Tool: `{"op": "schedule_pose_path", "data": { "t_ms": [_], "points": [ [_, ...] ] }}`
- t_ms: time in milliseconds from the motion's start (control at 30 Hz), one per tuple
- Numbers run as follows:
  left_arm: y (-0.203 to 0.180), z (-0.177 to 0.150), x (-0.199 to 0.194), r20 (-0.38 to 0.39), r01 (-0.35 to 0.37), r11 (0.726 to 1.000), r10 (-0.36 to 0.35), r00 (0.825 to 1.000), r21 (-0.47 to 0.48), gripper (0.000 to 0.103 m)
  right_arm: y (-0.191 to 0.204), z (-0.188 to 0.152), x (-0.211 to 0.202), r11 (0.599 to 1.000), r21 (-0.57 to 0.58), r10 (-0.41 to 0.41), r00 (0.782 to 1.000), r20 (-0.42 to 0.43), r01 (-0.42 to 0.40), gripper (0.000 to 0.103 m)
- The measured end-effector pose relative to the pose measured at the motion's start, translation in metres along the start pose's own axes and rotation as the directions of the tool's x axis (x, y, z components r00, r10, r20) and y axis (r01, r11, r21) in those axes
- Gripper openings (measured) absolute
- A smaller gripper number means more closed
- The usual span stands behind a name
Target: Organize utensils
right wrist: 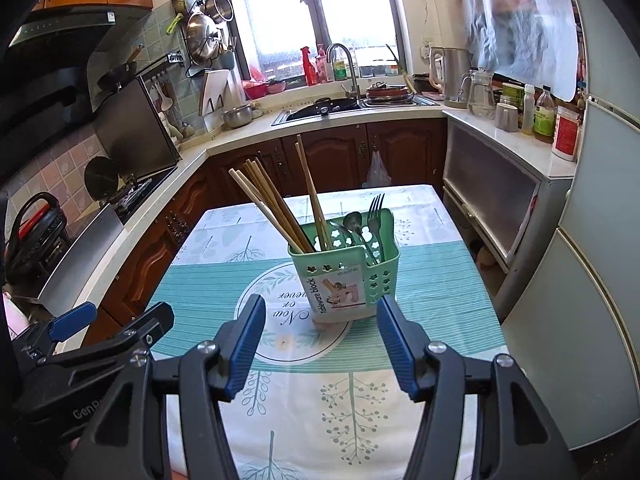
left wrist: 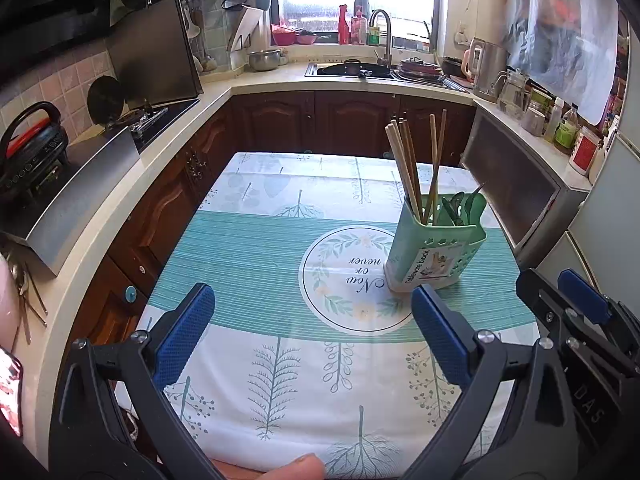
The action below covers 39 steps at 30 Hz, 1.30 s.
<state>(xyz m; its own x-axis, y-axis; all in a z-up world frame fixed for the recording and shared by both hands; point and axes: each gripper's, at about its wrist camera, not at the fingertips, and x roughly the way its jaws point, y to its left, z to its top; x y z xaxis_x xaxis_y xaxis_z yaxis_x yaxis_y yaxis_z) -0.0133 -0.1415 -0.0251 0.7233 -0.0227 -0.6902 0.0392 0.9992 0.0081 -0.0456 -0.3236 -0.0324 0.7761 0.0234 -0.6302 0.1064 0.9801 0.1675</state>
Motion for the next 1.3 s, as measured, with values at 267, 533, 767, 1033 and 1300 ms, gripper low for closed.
{"op": "schedule_pose_path", "data": {
  "t_ms": [267, 533, 767, 1033, 1300],
  "points": [
    [0.000, -0.001, -0.005, -0.001, -0.007, 1.000, 0.007, 1.000, -0.008, 0.098, 0.002, 0.000, -0.004, 1.000, -0.001, -0.001, 1.000, 0.013, 0.001, 0.058],
    [0.002, -0.001, -0.007, -0.001, -0.009, 1.000, 0.009, 1.000, -0.008, 0.098, 0.002, 0.000, -0.005, 1.000, -0.001, 0.000, 1.000, 0.013, 0.000, 0.058],
    [0.003, -0.002, -0.008, -0.005, -0.010, 1.000, 0.009, 1.000, -0.009, 0.098, 0.002, -0.001, -0.004, 1.000, 0.000, 0.000, 1.000, 0.013, 0.000, 0.058],
    [0.003, -0.004, -0.010, -0.007, -0.016, 1.000, 0.016, 1.000, -0.005, 0.098, 0.002, -0.001, -0.004, 1.000, 0.001, 0.000, 1.000, 0.012, 0.000, 0.058],
    [0.004, -0.004, -0.011, -0.008, -0.017, 1.000, 0.017, 1.000, -0.003, 0.098, 0.001, -0.001, -0.004, 1.000, 0.002, 0.001, 1.000, 0.012, -0.001, 0.058]
  ]
}}
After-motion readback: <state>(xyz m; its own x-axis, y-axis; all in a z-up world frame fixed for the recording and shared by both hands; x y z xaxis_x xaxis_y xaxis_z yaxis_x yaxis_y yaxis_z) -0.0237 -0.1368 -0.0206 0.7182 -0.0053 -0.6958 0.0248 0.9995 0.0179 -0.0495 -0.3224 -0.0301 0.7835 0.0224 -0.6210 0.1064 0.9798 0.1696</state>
